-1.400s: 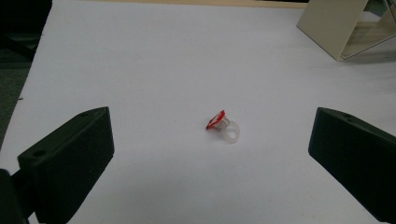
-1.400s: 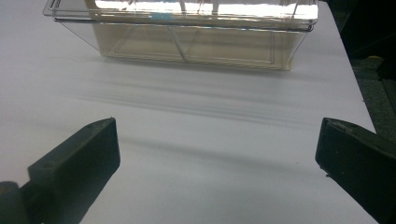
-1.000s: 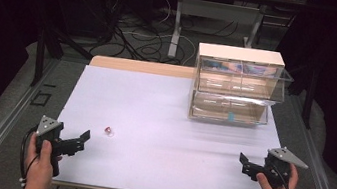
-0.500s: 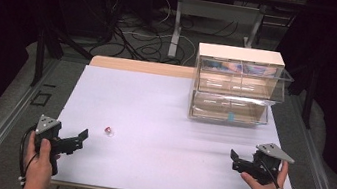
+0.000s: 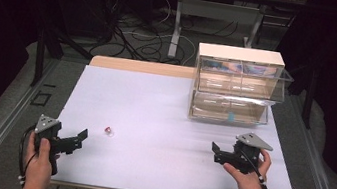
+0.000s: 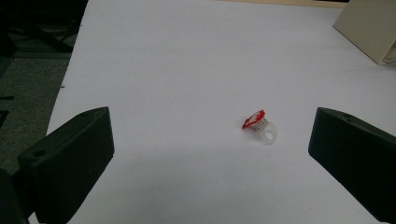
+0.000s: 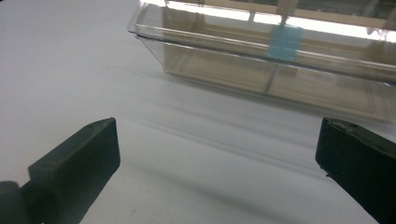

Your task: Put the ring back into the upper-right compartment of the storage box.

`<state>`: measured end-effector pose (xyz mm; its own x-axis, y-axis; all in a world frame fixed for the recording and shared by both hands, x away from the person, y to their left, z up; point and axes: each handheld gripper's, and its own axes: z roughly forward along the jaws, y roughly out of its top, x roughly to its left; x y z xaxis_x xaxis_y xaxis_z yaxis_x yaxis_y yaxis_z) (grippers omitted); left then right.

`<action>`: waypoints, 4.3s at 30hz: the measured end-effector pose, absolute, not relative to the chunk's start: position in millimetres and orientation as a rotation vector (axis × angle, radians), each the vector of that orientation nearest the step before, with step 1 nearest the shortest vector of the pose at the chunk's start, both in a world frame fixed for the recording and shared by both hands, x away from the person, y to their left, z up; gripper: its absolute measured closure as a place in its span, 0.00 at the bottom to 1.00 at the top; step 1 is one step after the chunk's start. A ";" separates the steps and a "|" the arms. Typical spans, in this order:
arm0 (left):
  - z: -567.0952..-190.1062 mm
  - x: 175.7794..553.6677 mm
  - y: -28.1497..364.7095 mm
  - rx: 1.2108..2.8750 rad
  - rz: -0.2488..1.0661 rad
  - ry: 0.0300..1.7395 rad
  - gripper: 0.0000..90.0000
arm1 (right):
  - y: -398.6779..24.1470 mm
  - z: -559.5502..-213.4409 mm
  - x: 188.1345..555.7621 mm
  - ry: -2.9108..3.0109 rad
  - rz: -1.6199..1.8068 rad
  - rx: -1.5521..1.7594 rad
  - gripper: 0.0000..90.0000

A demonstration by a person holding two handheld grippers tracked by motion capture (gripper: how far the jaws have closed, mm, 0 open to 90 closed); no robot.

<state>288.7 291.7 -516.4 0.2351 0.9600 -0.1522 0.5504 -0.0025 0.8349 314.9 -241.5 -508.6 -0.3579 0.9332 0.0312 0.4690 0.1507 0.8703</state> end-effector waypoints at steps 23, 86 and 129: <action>-516.3 288.1 290.4 1.665 0.603 1.412 0.00 | -154.6 -502.5 337.1 2.045 1.231 1.145 0.25; -515.5 287.1 291.2 1.665 0.577 1.396 0.00 | -9.8 -512.2 369.3 2.346 1.277 0.888 0.40; -515.9 275.7 300.8 1.636 0.578 1.427 0.00 | 75.0 -558.5 390.7 2.448 1.337 0.884 0.55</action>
